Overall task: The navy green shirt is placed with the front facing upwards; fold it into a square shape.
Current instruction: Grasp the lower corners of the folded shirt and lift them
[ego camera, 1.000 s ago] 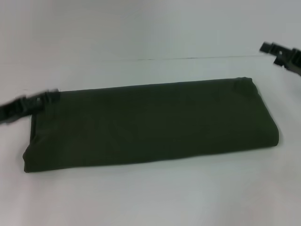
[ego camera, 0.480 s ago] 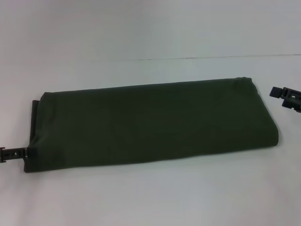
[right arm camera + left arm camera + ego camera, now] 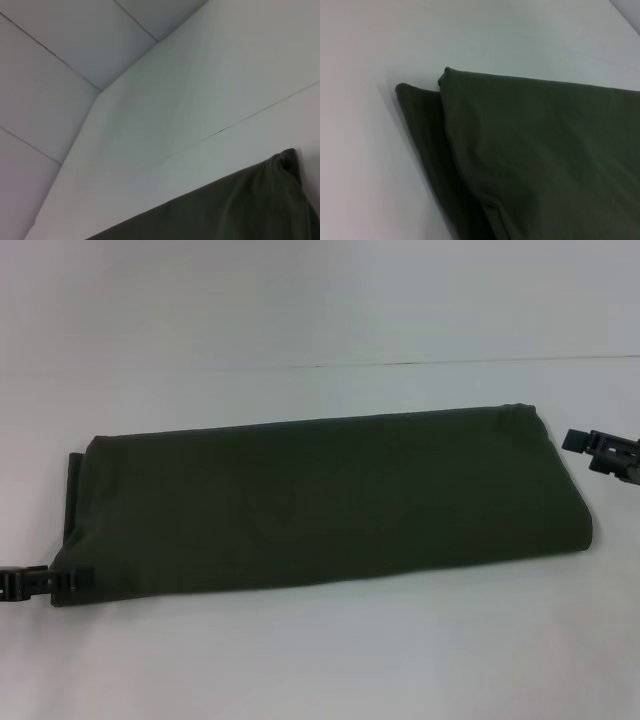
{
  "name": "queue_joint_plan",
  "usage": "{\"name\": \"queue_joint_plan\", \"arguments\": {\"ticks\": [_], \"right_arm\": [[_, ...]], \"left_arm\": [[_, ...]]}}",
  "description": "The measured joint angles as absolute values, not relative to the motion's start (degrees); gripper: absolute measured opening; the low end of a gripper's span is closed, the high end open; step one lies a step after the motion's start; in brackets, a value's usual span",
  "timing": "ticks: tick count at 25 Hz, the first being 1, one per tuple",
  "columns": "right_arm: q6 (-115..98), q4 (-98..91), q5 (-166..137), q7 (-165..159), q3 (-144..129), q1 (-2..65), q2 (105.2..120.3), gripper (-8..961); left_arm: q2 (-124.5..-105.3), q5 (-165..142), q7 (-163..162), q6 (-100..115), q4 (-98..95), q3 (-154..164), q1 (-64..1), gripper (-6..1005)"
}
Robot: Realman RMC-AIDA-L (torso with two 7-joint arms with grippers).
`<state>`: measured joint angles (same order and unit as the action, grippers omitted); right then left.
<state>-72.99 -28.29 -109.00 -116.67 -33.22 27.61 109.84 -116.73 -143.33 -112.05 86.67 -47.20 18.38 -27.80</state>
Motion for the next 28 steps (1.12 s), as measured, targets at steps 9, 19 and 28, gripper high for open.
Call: {"name": "queue_joint_plan", "arguments": {"ticks": [9,19,28], "right_arm": [[-72.27,-28.23,-109.97,-116.71,-33.23,27.9,110.13,906],[-72.26,-28.55,-110.04,-117.15,-33.22,27.93,110.2,905],[-72.65,-28.57,-110.04,-117.16,-33.22,28.02,110.19,904]], "left_arm": [[-116.79,-143.6,-111.12,87.07,-46.6,18.93,-28.19,875],[-118.41,-143.97,-110.12,84.07,-49.41,23.32,-27.26,708],[-119.15,-143.91,-110.65,82.29,-51.27,25.43,-26.8,401]]}}
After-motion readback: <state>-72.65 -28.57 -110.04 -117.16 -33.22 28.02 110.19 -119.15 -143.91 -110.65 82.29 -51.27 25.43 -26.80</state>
